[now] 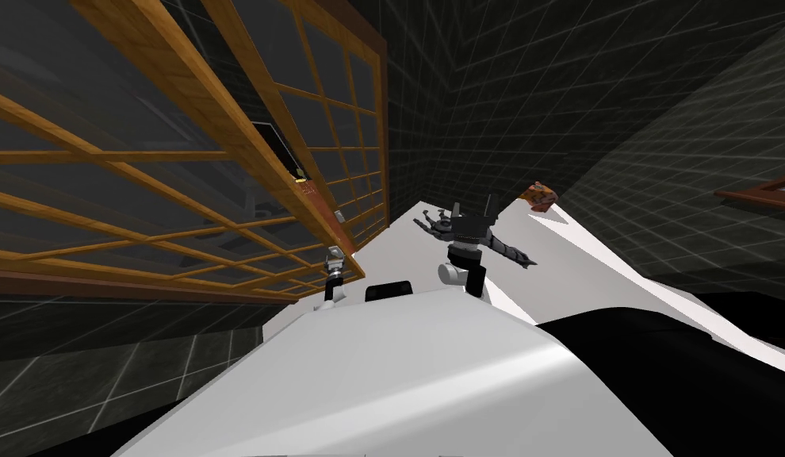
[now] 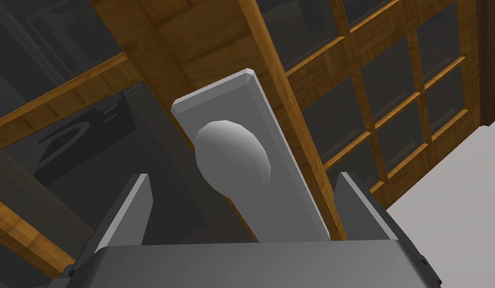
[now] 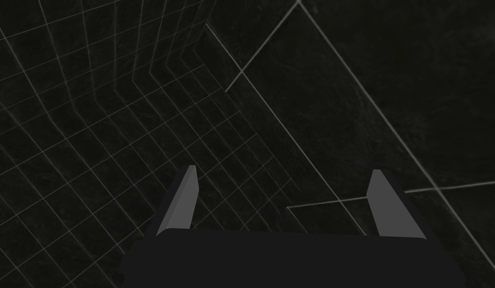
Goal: Pull the door open
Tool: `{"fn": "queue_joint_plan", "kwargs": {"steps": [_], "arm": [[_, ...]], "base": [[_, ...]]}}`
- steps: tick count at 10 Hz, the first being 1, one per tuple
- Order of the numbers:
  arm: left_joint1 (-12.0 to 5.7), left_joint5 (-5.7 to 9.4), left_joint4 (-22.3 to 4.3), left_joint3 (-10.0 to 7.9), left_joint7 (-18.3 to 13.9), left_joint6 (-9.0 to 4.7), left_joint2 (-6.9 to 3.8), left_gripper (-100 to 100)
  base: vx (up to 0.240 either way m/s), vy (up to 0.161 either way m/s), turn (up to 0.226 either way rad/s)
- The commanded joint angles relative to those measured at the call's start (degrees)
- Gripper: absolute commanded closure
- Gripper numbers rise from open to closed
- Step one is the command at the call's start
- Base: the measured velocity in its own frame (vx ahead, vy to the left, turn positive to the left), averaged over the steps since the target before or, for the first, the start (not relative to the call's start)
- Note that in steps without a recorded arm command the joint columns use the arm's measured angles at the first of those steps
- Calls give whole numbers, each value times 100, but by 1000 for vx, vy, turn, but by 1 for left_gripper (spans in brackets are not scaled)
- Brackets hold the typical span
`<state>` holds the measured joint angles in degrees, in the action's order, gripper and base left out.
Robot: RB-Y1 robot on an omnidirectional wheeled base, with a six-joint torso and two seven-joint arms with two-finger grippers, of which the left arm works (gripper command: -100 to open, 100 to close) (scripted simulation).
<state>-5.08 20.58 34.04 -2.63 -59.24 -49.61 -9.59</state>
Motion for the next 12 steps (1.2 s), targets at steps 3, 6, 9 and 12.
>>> {"fn": "queue_joint_plan", "kwargs": {"steps": [3,6,9,12], "arm": [[-52,175,-9,100,-512,4,1,-100],[-95,324,-12,184,-933,11,3,-100],[-152,523,-16,297,-1447,19,6,-100],[-196,678,-20,384,-1862,25,8,-100]], "base": [[-61,26,-66],[-59,29,-53],[-80,21,-68],[-97,23,-61]]}}
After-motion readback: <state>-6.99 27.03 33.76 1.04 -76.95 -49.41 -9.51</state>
